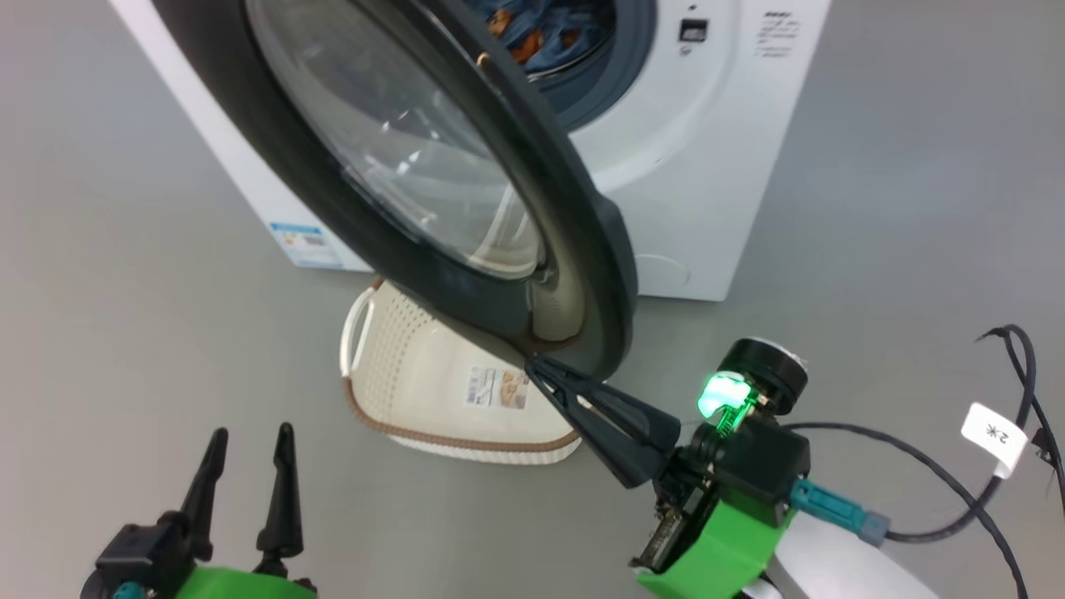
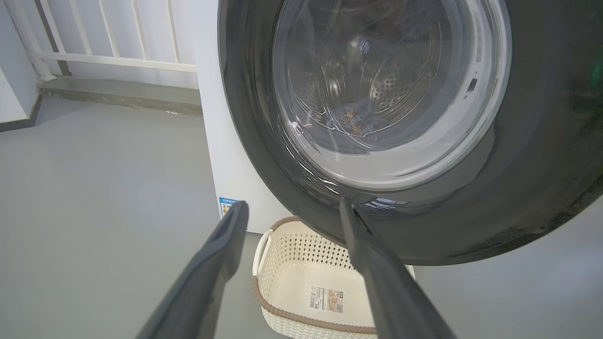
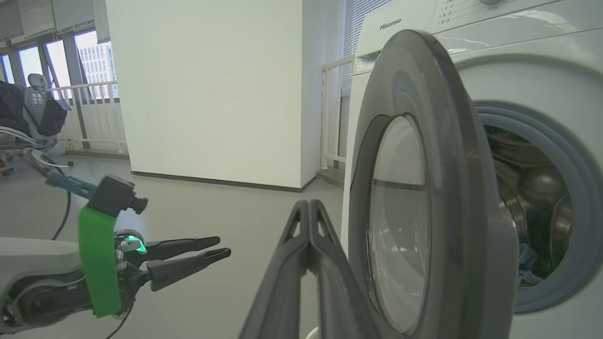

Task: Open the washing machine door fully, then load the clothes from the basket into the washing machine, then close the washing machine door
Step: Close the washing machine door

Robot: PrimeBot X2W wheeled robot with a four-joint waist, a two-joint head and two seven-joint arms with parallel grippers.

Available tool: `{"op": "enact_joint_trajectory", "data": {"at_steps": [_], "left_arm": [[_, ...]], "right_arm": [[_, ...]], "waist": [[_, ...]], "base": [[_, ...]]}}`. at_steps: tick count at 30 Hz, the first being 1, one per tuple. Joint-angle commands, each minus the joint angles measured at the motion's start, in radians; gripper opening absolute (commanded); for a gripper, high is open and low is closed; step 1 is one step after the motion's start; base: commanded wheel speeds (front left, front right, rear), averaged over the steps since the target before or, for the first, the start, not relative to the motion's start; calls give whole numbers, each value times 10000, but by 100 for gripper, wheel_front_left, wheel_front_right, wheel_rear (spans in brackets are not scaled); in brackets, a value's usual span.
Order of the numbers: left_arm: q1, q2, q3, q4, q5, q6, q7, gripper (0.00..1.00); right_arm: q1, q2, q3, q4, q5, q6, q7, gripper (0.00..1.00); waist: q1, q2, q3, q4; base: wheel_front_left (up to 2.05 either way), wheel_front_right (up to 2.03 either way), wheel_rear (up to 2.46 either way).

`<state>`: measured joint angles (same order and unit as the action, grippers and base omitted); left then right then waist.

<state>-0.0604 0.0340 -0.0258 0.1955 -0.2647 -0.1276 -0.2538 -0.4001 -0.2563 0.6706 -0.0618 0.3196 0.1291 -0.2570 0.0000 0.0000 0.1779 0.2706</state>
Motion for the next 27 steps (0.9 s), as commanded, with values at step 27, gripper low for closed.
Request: {"op": "enact_joint_trajectory", "data": {"at_steps": [27], "left_arm": [[-1268, 163, -245, -225, -578, -30, -80, 100]], "right_arm": [[-1599, 1268, -2479, 3229, -251, 16, -47, 0]], "waist": [[0, 0, 1462, 505]], "base": [[0, 0, 0]]}}
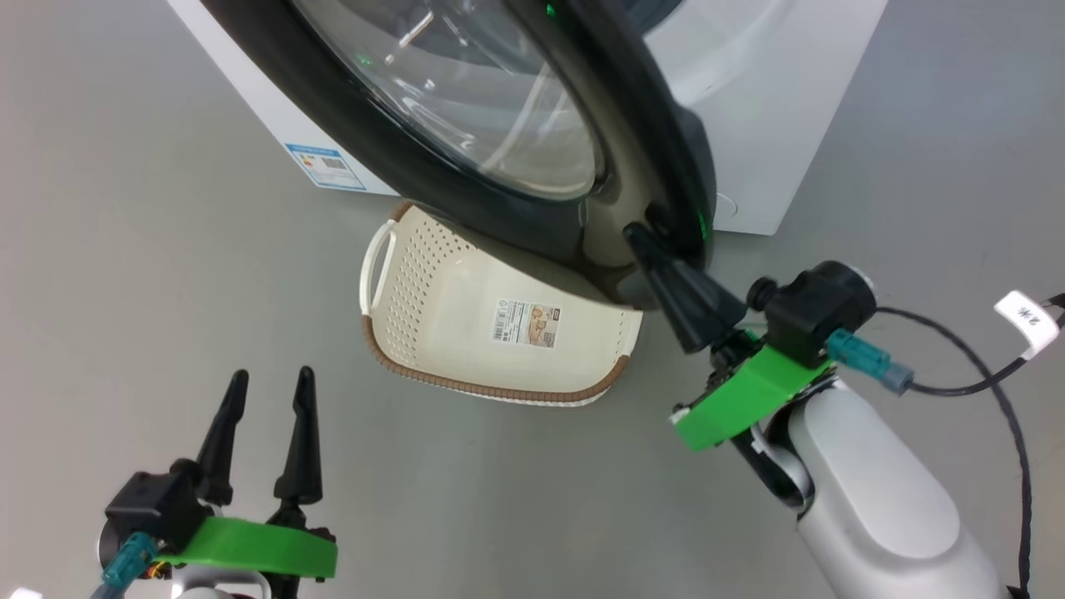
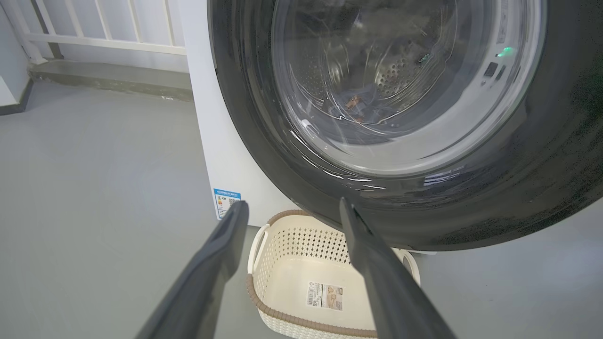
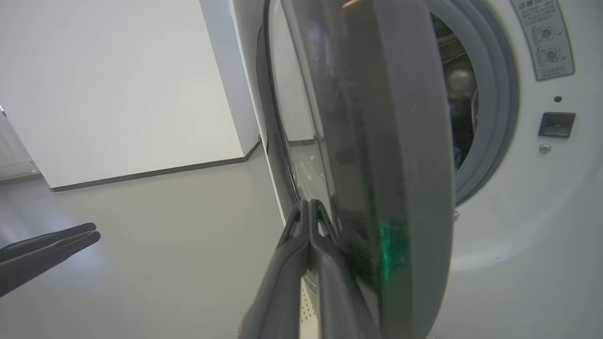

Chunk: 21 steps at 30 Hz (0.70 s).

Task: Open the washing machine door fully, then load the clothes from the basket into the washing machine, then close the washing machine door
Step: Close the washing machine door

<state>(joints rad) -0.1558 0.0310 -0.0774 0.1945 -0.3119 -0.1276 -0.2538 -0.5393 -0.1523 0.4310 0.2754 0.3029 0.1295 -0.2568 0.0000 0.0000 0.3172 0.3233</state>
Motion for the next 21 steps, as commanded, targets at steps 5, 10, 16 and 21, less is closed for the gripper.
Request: {"op": "enact_joint_trajectory", "data": {"at_steps": [5, 10, 16, 21], "left_arm": [[-483, 193, 149, -161, -198, -31, -80, 100], [-778, 193, -54, -183, -307, -31, -80, 100], [-1014, 193, -209, -200, -381, -31, -80, 100], [-1279, 193, -355, -225, -528, -31, -80, 100]], "right_arm": [[-692, 516, -826, 197, -102, 12, -49, 0], [-1697, 408, -1178, 615, -187, 12, -49, 0], [-2588, 313, -1583, 1092, -280, 12, -49, 0], [-3403, 239, -1983, 1572, -377, 12, -49, 0]], "waist": [[0, 0, 354, -17], [0, 0, 772, 79], [0, 0, 1177, 166], [0, 0, 1555, 291]], "base": [[0, 0, 0], [0, 0, 0], [0, 0, 0], [0, 0, 0]]}}
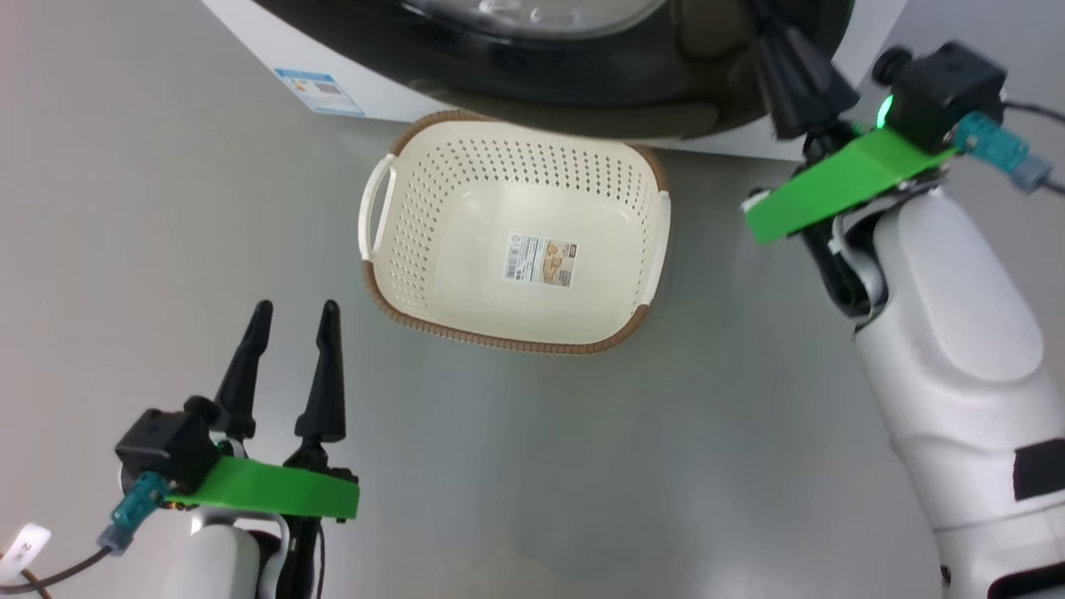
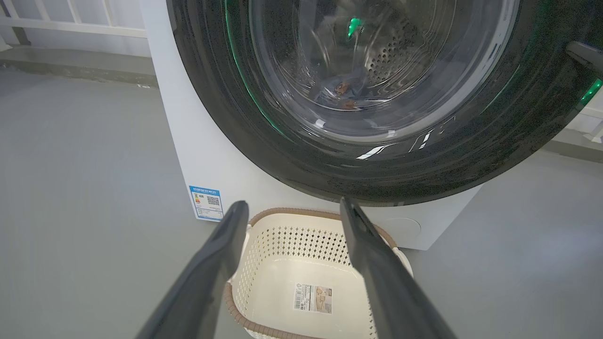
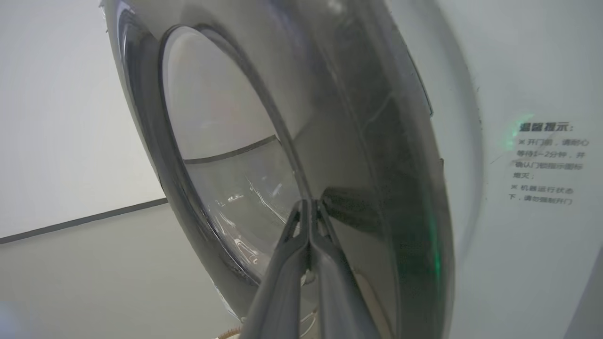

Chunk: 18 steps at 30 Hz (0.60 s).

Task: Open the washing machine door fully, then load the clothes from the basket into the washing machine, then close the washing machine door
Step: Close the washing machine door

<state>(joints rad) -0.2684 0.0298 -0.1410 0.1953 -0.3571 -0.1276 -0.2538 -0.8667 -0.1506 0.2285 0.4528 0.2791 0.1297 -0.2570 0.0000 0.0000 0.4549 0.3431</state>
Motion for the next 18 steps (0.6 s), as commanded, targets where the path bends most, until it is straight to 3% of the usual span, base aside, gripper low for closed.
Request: {"op": "enact_joint_trajectory", "data": {"at_steps": [1, 18], "left_arm": [[-186, 204, 260, -232, -98, -31, -80, 100], [-598, 204, -236, -145, -404, -31, -80, 100]], "right_arm": [[-298, 233, -51, -121, -155, 10, -47, 0], [-2505, 167, -1041, 867, -365, 10, -47, 0]], "waist": [[0, 0, 240, 103], [0, 0, 774, 224]], "base": [[0, 0, 0], [0, 0, 0]]}}
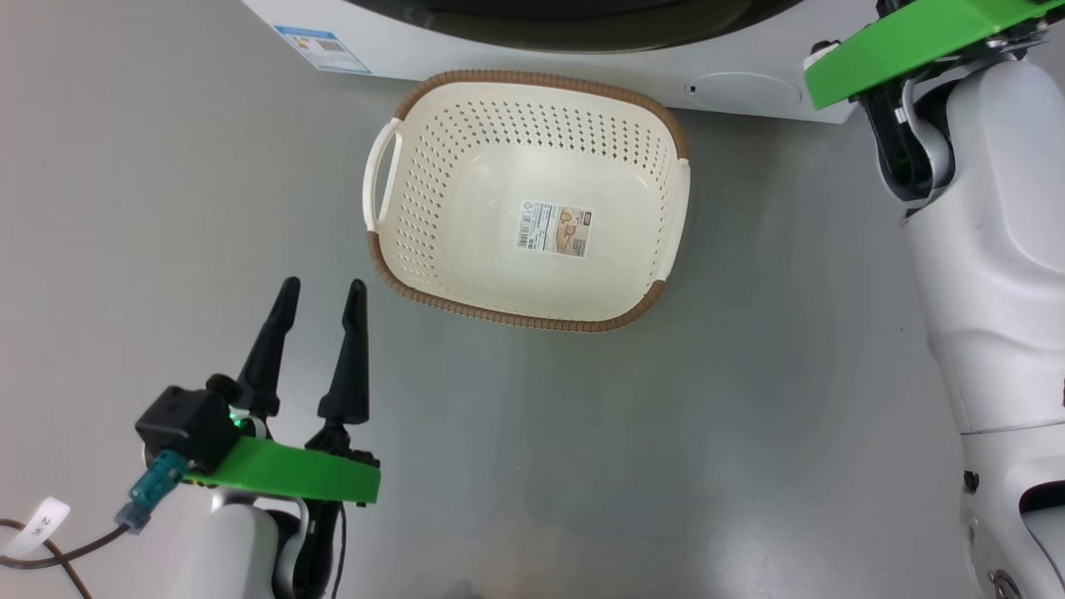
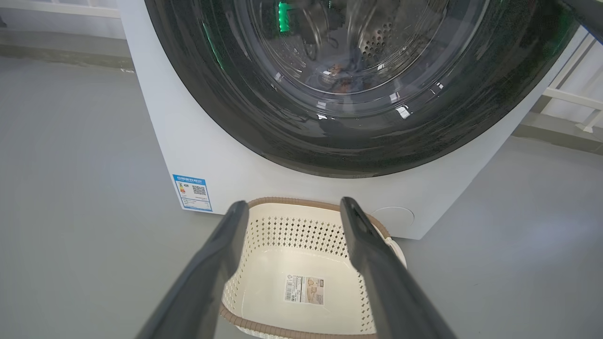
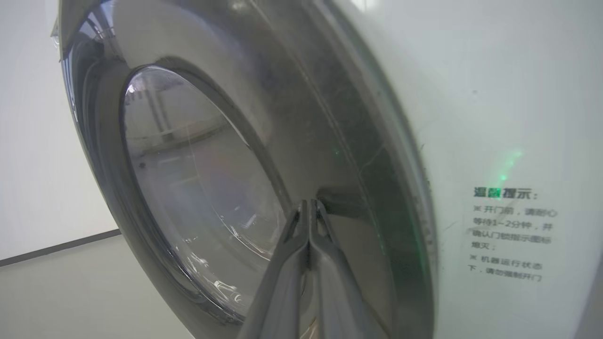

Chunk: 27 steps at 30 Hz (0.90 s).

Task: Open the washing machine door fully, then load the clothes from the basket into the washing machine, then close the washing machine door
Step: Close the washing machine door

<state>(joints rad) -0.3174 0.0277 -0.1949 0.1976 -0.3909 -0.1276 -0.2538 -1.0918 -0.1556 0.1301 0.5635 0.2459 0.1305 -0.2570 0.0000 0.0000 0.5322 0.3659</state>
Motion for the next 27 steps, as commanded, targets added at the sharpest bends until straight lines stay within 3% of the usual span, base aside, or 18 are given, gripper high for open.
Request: {"op": "enact_joint_trajectory", "data": {"at_steps": [1, 13, 27], "left_arm": [[-106, 225, 292, -159, -78, -31, -80, 100], [-55, 225, 309, -77, -70, -31, -80, 100], [160, 225, 747, -153, 267, -31, -80, 100]], "right_arm": [[-309, 212, -155, -236, -55, 2, -47, 0], [-394, 352, -291, 31, 14, 2, -47, 0], [846, 331, 1325, -183, 1608, 2, -47, 0]], "waist": [[0, 0, -1, -11], [0, 0, -186, -243], [0, 0, -838, -835]], "base": [[0, 0, 0], [0, 0, 0], [0, 0, 0]]}}
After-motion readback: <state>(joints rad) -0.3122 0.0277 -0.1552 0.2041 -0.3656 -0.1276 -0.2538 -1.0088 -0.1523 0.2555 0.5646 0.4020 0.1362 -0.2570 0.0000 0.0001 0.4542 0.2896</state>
